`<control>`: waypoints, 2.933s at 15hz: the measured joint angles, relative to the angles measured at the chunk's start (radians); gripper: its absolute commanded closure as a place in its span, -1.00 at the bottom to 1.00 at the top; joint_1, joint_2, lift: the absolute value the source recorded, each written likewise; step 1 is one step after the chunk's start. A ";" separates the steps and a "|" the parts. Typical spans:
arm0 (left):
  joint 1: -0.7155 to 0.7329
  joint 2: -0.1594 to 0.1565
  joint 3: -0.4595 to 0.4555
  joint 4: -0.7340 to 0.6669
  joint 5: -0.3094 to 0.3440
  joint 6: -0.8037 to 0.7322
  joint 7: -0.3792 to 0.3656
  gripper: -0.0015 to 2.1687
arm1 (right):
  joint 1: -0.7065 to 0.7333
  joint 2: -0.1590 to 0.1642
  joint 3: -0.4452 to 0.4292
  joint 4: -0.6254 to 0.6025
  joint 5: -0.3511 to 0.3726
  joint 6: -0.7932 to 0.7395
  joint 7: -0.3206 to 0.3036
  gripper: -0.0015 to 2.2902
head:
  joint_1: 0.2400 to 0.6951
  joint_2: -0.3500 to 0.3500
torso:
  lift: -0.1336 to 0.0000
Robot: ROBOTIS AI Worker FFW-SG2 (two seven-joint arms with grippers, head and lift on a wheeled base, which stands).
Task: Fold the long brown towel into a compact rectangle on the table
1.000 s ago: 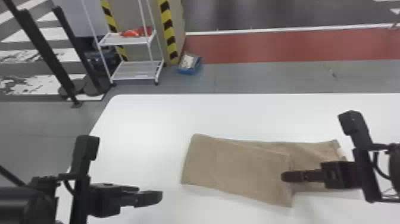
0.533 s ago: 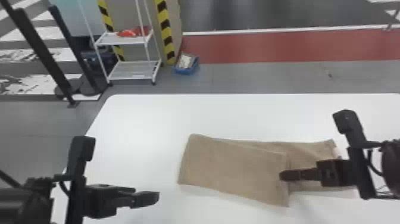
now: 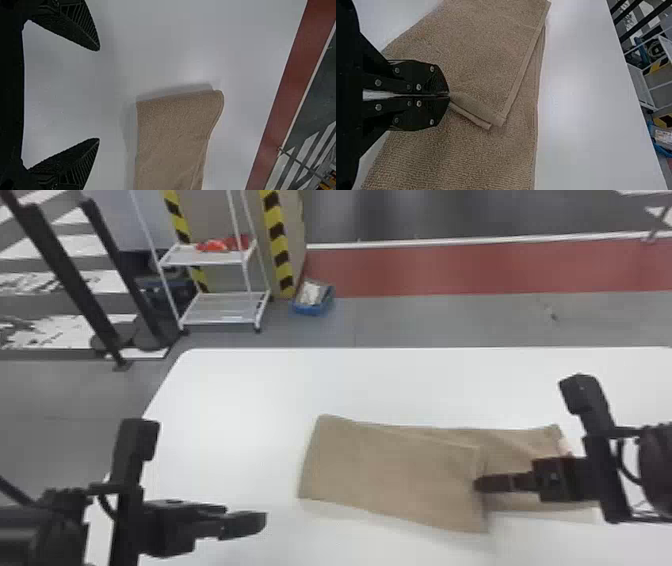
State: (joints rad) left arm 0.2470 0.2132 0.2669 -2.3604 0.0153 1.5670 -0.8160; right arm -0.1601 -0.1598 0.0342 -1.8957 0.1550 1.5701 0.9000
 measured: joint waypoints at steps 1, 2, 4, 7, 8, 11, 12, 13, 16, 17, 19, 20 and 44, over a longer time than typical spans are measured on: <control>0.000 0.000 0.000 0.001 0.000 0.000 0.000 -0.93 | 0.000 0.001 -0.001 0.002 0.001 0.000 -0.001 -0.02 | 1.00 0.35 | -0.86; 0.000 0.000 0.000 0.002 0.000 0.000 0.000 -0.93 | 0.000 0.003 -0.002 0.003 0.001 0.000 -0.004 -0.02 | 1.00 0.35 | -0.86; 0.000 0.000 0.002 0.003 0.001 0.000 0.000 -0.93 | 0.015 0.019 -0.024 -0.001 -0.016 0.000 -0.009 -0.02 | 1.00 0.36 | -0.86; 0.000 0.000 0.006 0.003 0.003 0.000 -0.002 -0.93 | 0.029 0.047 -0.057 -0.033 -0.070 0.000 -0.014 -0.02 | 1.00 0.44 | -0.86; 0.000 0.000 0.007 0.003 0.003 0.000 -0.002 -0.93 | 0.029 0.052 -0.060 -0.047 -0.080 0.000 -0.015 -0.02 | 1.00 0.45 | -0.86; 0.002 0.001 0.008 0.000 0.004 0.000 -0.002 -0.93 | 0.027 0.062 -0.077 -0.077 -0.094 0.000 -0.015 -0.03 | 1.00 0.47 | -0.86; 0.002 0.001 0.008 -0.001 0.005 0.000 -0.002 -0.93 | 0.025 0.062 -0.078 -0.081 -0.091 0.000 -0.015 -0.03 | 1.00 0.46 | -0.86; 0.002 0.002 0.008 -0.001 0.006 0.000 -0.003 -0.93 | 0.025 0.060 -0.074 -0.082 -0.084 0.000 -0.014 -0.03 | 1.00 0.46 | -0.86; 0.002 0.004 0.008 0.002 0.006 0.000 -0.003 -0.93 | 0.034 0.048 -0.057 -0.081 -0.055 0.000 -0.009 -0.53 | 1.00 0.45 | -0.86; 0.003 0.004 0.007 0.003 0.007 0.000 -0.002 -0.93 | 0.037 0.044 -0.055 -0.081 -0.043 0.000 -0.008 -0.63 | 1.00 0.43 | -0.86; 0.003 0.005 0.005 0.004 0.007 0.000 -0.002 -0.93 | 0.038 0.034 -0.045 -0.080 -0.033 0.000 -0.006 -0.63 | 1.00 0.41 | -0.86; 0.003 0.005 0.005 0.003 0.007 0.000 -0.003 -0.93 | 0.037 0.031 -0.038 -0.080 -0.028 0.000 -0.005 -0.63 | 1.00 0.41 | -0.86; 0.007 0.005 0.011 0.013 0.011 0.000 -0.001 -0.93 | -0.008 0.037 0.018 0.027 0.024 0.000 -0.018 0.18 | 1.00 0.43 | -0.86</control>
State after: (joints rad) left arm 0.2541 0.2184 0.2777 -2.3473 0.0261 1.5670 -0.8173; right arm -0.1684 -0.1226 0.0518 -1.8691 0.1792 1.5701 0.8820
